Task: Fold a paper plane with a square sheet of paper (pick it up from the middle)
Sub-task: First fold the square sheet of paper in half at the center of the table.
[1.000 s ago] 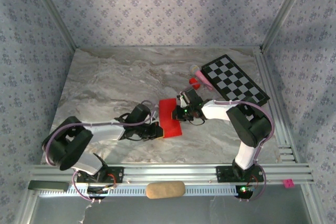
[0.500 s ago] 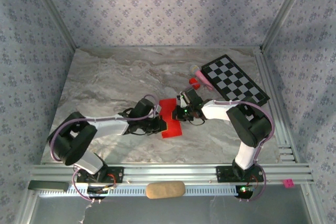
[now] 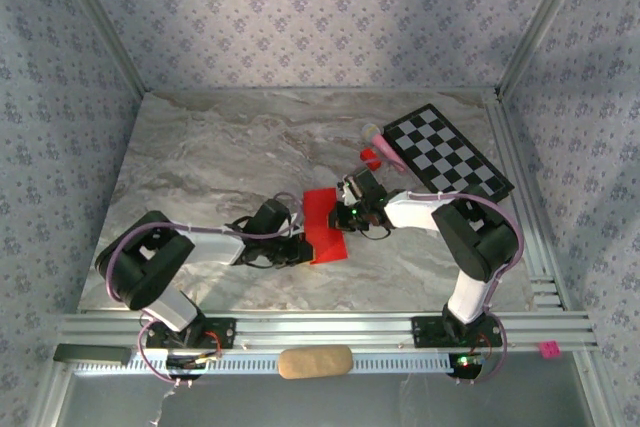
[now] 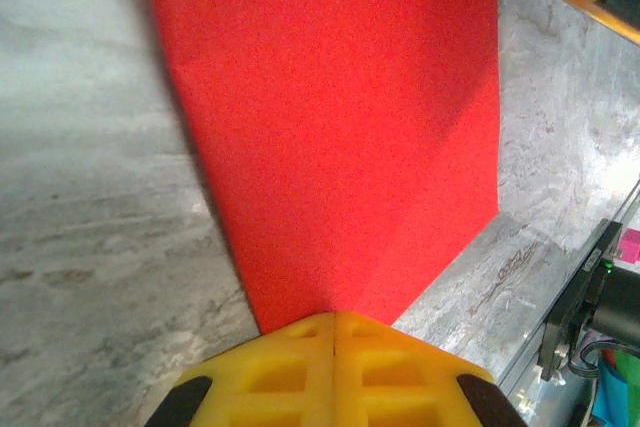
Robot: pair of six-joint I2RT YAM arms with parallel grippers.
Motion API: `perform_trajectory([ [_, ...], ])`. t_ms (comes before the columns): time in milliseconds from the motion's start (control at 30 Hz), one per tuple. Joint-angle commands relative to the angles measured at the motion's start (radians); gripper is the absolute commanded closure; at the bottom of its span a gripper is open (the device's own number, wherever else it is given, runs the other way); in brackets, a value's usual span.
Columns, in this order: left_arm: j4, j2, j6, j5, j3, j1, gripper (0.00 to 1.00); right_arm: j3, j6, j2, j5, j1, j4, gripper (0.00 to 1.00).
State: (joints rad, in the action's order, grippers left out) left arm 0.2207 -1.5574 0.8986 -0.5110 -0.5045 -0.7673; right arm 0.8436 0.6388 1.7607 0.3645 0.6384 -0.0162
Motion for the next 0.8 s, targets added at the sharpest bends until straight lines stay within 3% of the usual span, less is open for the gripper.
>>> perform_trajectory([
  [0, -0.153, 0.023, -0.054, 0.004, 0.036, -0.017, 1.0, -0.052, 0.005, 0.026, -0.086, -0.004, 0.145, 1.0],
  [300, -0.358, 0.106, -0.143, 0.039, -0.06, -0.07, 1.0, -0.049, -0.001, 0.027, -0.088, -0.003, 0.153, 1.0],
  [400, -0.425, 0.167, -0.144, 0.098, -0.103, -0.069, 1.0, -0.043, -0.002, 0.028, -0.085, -0.003, 0.159, 1.0],
  [567, -0.395, 0.224, -0.131, 0.094, -0.162, 0.014, 1.0, -0.043, -0.002, 0.022, -0.084, -0.003, 0.169, 1.0],
  [767, -0.285, 0.062, -0.116, -0.014, -0.288, 0.139, 1.0, -0.028, -0.039, 0.026, -0.064, -0.003, 0.179, 1.0],
])
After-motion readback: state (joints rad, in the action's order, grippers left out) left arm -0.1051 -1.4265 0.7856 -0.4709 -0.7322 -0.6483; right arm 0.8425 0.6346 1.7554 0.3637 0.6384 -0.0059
